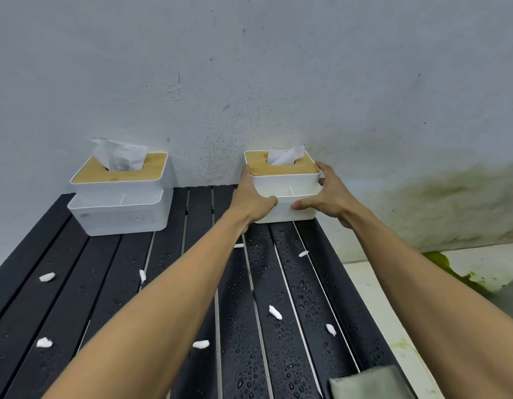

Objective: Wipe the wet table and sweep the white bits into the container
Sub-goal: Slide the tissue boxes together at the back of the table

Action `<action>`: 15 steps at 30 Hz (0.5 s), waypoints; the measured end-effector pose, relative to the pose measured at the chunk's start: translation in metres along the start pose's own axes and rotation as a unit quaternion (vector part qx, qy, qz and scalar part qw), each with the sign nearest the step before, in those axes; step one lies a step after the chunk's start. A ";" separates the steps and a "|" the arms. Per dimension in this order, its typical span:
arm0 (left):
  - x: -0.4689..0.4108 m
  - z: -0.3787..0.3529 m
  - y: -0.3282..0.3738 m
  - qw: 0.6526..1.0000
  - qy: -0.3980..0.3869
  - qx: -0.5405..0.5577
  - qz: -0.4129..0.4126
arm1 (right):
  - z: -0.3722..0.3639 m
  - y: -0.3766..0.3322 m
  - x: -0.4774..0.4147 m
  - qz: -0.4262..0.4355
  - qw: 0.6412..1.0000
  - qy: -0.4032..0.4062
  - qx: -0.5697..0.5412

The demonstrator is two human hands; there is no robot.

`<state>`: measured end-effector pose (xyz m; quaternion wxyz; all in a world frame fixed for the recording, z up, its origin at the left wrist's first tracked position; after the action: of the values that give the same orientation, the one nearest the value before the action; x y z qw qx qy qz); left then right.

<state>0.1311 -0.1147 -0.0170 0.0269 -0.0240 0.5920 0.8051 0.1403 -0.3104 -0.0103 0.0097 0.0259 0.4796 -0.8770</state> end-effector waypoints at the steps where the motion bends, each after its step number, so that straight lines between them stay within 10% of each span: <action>1: 0.001 0.000 0.000 1.000 0.001 0.001 -0.002 | -0.001 0.001 0.000 0.000 1.000 0.000 0.000; 15: 0.023 0.022 0.017 0.998 -0.003 -0.045 -0.036 | 0.002 -0.027 0.013 0.068 0.986 0.063 0.136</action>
<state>0.1064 -0.0980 0.0044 0.0567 -0.0438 0.5535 0.8297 0.1265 -0.2975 0.0124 0.0359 0.1148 0.3527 -0.9280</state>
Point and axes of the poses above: each hand's wrist, its own x-axis away from the middle knuckle, its own z-axis out of the back of the hand, y = z × x, the point moved 9 cm from there along -x, towards the middle knuckle, and after that the axes turned 1 degree about z, right-handed, at the moved point
